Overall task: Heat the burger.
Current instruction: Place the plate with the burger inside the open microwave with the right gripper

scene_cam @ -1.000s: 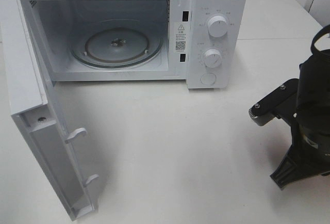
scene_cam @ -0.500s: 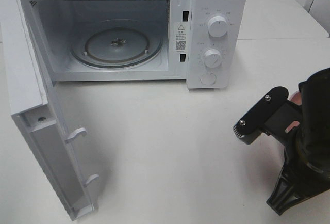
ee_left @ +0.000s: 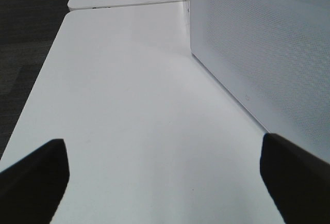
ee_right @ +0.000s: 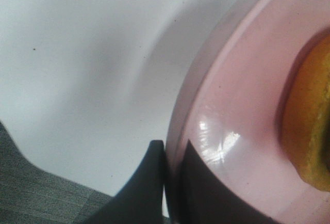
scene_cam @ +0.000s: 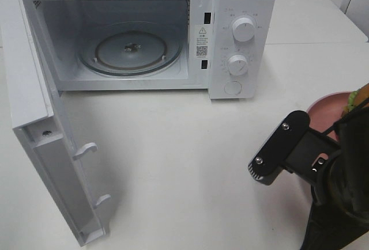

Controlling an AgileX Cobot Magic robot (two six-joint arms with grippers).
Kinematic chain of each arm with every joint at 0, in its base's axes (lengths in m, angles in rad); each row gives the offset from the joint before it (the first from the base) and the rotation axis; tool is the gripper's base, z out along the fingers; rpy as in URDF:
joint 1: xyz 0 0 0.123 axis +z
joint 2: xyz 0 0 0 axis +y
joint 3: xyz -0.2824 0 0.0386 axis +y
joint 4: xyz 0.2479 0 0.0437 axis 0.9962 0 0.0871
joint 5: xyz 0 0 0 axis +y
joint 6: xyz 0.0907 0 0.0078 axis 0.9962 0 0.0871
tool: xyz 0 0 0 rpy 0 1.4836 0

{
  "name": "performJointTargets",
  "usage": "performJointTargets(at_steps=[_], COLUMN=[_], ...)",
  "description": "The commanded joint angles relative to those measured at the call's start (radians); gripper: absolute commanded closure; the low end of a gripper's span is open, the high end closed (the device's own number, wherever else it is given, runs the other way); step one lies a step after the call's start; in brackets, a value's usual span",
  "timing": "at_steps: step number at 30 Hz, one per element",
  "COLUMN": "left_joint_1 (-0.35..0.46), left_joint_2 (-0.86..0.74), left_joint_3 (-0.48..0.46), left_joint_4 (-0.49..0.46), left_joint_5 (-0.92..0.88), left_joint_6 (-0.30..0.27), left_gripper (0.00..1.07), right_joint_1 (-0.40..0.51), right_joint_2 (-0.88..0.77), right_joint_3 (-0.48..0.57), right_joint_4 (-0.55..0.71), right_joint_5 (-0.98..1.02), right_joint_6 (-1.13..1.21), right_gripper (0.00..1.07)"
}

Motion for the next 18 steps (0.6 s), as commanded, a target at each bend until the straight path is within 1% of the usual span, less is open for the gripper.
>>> performJointTargets(at_steps=[1, 2, 3, 4, 6, 7, 9, 11, 15, 18], left_joint_1=[0.001, 0.001, 0.001, 0.001, 0.001, 0.001, 0.001, 0.001, 0.001, 0.001], left_joint_2=[-0.018, -0.018, -0.018, -0.018, -0.018, -0.018, -0.018, -0.018, -0.018, -0.018], left_joint_3=[0.003, 0.003, 0.003, 0.003, 0.003, 0.003, 0.003, 0.003, 0.003, 0.003], left_joint_4=[0.001, 0.001, 0.001, 0.001, 0.001, 0.001, 0.001, 0.001, 0.001, 0.001], left_joint_5=[-0.009, -0.009, -0.009, -0.009, -0.009, -0.009, -0.009, -0.009, -0.009, -0.009], left_joint_6=[-0.004, -0.004, -0.004, -0.004, -0.004, -0.004, -0.004, -0.004, -0.004, -0.004], left_gripper=[0.14, 0.14, 0.14, 0.14, 0.14, 0.14, 0.14, 0.14, 0.14, 0.14], right_joint_1=[0.055, 0.055, 0.078, 0.078, 0.114, 0.114, 0.143, 0.150, 0.200, 0.218], right_joint_2=[-0.008, -0.008, -0.008, -0.008, -0.008, -0.008, -0.008, -0.008, -0.008, -0.008], right_joint_3=[0.001, 0.001, 0.001, 0.001, 0.001, 0.001, 0.001, 0.001, 0.001, 0.001], right_joint_4=[-0.049, -0.049, -0.049, -0.049, -0.049, -0.049, -0.049, -0.049, -0.049, -0.049], right_joint_5=[0.054, 0.054, 0.054, 0.054, 0.054, 0.054, 0.054, 0.054, 0.054, 0.054], right_joint_6=[0.008, 0.008, 0.008, 0.008, 0.008, 0.008, 0.008, 0.008, 0.000, -0.007], right_gripper=[1.07, 1.07, 1.07, 1.07, 1.07, 1.07, 1.07, 1.07, 1.07, 1.07])
